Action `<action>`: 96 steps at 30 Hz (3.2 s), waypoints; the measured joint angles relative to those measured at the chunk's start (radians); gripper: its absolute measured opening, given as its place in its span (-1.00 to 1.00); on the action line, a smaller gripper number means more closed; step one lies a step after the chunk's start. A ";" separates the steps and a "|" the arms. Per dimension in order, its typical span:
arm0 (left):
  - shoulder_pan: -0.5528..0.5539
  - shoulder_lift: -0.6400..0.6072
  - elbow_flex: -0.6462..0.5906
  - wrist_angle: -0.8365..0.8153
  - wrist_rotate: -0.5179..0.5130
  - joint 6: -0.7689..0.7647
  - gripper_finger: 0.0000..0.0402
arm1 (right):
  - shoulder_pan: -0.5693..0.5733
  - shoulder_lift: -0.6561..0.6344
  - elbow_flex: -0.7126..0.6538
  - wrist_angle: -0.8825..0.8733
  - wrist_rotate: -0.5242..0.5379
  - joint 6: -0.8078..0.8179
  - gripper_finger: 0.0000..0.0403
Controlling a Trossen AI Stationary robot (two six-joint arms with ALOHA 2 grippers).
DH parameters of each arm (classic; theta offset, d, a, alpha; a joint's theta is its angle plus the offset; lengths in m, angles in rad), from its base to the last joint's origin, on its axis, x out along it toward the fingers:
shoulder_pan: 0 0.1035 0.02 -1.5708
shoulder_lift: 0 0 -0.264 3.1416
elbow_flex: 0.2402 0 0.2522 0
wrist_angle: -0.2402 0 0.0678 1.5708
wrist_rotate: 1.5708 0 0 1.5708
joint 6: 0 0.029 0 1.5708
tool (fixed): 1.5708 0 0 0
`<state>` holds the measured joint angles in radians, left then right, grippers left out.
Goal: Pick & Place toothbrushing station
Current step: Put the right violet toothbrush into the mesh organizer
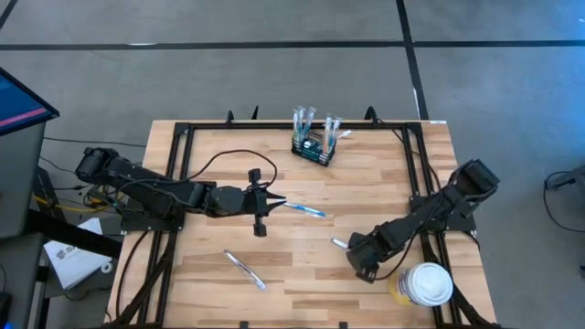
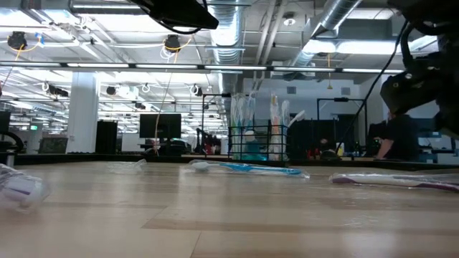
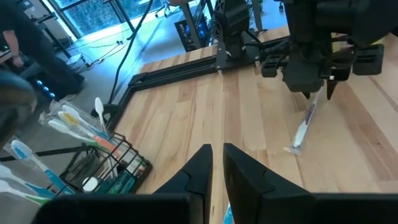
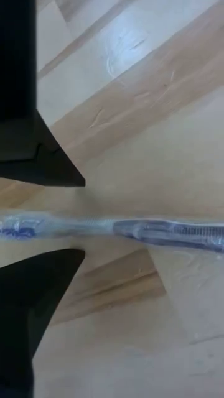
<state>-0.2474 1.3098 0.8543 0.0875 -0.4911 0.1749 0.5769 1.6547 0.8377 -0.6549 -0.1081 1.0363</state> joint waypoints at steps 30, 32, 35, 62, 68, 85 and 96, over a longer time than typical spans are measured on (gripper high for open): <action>0.000 0.000 0.000 0.000 0.000 0.000 -0.84 | -0.080 0.008 0.163 -0.126 -0.052 -0.233 -1.00; 0.000 0.000 0.000 0.001 0.000 0.000 -0.84 | -0.095 0.008 0.206 -0.186 -0.036 -0.253 -1.00; 0.000 0.000 0.000 0.002 0.000 0.001 -0.84 | -0.123 0.008 0.259 -0.274 -0.004 -0.258 -1.00; -0.016 0.000 0.000 0.025 -0.002 0.347 -0.84 | -0.433 0.007 0.577 -0.171 -0.065 -0.478 -1.00; -0.030 0.000 0.000 0.035 -0.004 0.475 -0.83 | -0.508 0.007 0.577 -0.138 -0.123 -0.532 -1.00; -0.061 0.000 0.000 0.049 -0.201 0.922 -0.01 | -0.666 0.007 0.577 0.152 -0.354 -0.592 -1.00; -0.061 0.000 0.000 0.067 -0.242 1.192 0.07 | -0.697 0.007 0.577 0.335 -0.425 -0.592 -1.00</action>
<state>-0.3084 1.3098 0.8547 0.1544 -0.7336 1.3673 -0.1201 1.6615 1.4147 -0.3196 -0.5329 0.4442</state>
